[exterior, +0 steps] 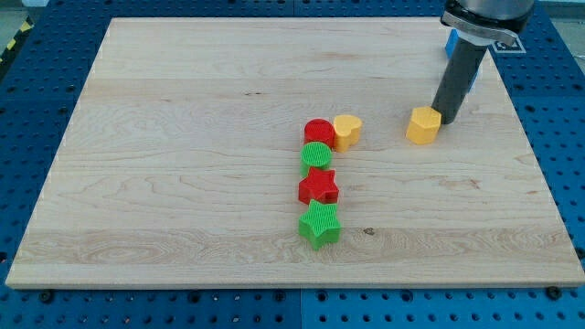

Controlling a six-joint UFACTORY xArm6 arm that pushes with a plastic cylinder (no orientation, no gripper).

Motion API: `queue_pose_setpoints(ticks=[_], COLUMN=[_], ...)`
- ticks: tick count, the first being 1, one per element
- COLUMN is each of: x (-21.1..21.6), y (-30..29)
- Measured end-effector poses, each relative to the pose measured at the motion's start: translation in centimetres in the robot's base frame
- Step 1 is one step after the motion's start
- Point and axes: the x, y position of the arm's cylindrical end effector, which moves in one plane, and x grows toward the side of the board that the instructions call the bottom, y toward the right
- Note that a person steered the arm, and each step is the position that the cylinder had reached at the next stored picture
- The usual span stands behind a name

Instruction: Slide yellow hexagon to the yellow heart

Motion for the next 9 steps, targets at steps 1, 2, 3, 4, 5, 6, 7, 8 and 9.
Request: queue_pose_setpoints(ticks=[1, 2, 3, 4, 5, 6, 7, 8, 9], x=[2.2, 2.2, 1.6, -0.2, -0.3, -0.3, -1.0, -1.3, -0.9], y=[1.5, 1.5, -0.2, -2.2, -2.3, -3.6, -7.5, -7.8, -5.9])
